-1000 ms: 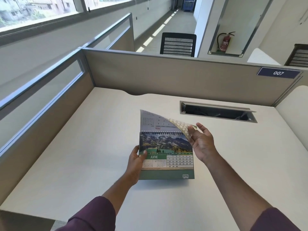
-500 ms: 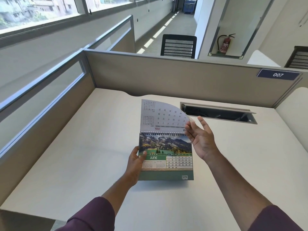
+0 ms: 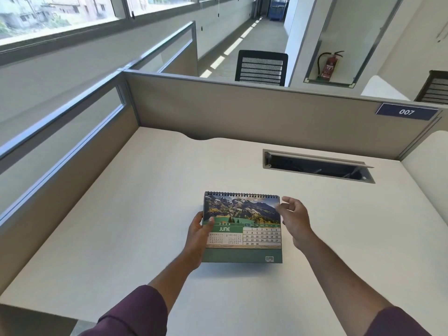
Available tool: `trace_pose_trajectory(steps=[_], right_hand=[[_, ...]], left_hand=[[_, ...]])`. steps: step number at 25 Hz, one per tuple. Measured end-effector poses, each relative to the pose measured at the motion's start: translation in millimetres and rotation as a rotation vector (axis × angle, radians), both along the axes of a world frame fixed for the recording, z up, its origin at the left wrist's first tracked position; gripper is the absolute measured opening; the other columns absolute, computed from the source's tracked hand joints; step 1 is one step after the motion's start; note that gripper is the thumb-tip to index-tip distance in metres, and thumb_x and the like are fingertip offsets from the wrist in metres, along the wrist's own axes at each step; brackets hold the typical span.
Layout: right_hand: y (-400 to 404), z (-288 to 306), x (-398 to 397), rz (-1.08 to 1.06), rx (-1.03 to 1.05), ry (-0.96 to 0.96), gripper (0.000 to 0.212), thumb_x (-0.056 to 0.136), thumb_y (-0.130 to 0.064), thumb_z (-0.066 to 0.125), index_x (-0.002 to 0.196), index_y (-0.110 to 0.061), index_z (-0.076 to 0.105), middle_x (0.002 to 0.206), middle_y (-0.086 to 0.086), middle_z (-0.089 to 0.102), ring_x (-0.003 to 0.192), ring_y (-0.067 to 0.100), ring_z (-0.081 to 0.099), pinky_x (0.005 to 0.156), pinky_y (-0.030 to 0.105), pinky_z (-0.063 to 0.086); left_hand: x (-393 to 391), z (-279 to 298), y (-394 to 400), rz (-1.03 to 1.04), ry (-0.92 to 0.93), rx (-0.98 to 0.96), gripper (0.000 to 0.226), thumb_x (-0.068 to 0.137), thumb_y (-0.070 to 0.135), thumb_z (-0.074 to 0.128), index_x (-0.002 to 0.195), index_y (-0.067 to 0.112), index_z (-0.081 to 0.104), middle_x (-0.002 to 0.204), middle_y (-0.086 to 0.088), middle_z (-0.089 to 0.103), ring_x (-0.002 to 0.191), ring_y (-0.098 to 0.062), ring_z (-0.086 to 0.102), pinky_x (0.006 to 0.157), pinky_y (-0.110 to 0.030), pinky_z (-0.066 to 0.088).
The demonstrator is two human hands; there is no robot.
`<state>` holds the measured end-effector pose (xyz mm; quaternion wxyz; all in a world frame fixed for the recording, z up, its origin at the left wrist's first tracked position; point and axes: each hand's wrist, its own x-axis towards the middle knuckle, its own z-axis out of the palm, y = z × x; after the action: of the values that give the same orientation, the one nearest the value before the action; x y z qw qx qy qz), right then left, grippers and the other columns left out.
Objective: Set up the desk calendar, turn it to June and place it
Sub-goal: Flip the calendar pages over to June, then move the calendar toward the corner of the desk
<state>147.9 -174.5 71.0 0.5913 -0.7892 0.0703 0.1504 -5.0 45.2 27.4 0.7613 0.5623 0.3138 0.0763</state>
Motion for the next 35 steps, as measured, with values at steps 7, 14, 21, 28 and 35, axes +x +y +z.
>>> trace_pose_trajectory(steps=[7,14,21,28,35], right_hand=[[-4,-11,6,0.003,0.124,0.116,0.044,0.095,-0.045,0.069,0.125,-0.015,0.058,0.109,0.009,0.074,0.096,0.027,0.072,0.080,0.041,0.058],[4,-2,10,-0.037,0.276,0.103,0.031,0.104,-0.050,0.049,0.119,-0.023,0.055,0.109,0.004,0.068,0.095,0.018,0.066,0.074,0.038,0.056],[1,-7,4,0.058,0.085,0.208,0.061,0.105,-0.062,0.027,0.104,-0.019,0.070,0.097,0.008,0.078,0.092,0.023,0.072,0.069,0.036,0.055],[5,-2,11,0.168,0.162,0.147,0.063,0.101,-0.070,0.028,0.101,-0.026,0.072,0.083,-0.003,0.082,0.073,0.014,0.079,0.063,0.031,0.057],[5,10,20,0.274,0.227,0.159,0.065,0.097,-0.075,0.030,0.112,-0.027,0.071,0.093,-0.003,0.082,0.092,0.023,0.076,0.076,0.039,0.057]], left_hand=[[8,13,0,-0.010,-0.053,0.031,0.037,0.096,0.057,0.056,0.106,0.024,0.070,0.098,-0.007,0.084,0.080,-0.028,0.081,0.059,-0.034,0.063],[22,28,2,-0.031,-0.118,0.063,0.033,0.088,0.048,0.071,0.110,0.023,0.069,0.103,-0.009,0.083,0.085,-0.030,0.080,0.060,-0.033,0.061],[21,34,9,0.004,-0.140,0.041,0.043,0.078,0.039,0.078,0.114,0.019,0.067,0.102,-0.012,0.082,0.080,-0.028,0.079,0.059,-0.033,0.060],[23,43,7,0.024,-0.097,0.153,0.047,0.083,0.056,0.069,0.117,0.023,0.067,0.103,-0.006,0.083,0.087,-0.031,0.080,0.068,-0.038,0.063],[29,53,9,0.080,-0.044,0.201,0.051,0.087,0.065,0.059,0.111,0.021,0.070,0.097,-0.004,0.084,0.084,-0.028,0.080,0.068,-0.036,0.060]])
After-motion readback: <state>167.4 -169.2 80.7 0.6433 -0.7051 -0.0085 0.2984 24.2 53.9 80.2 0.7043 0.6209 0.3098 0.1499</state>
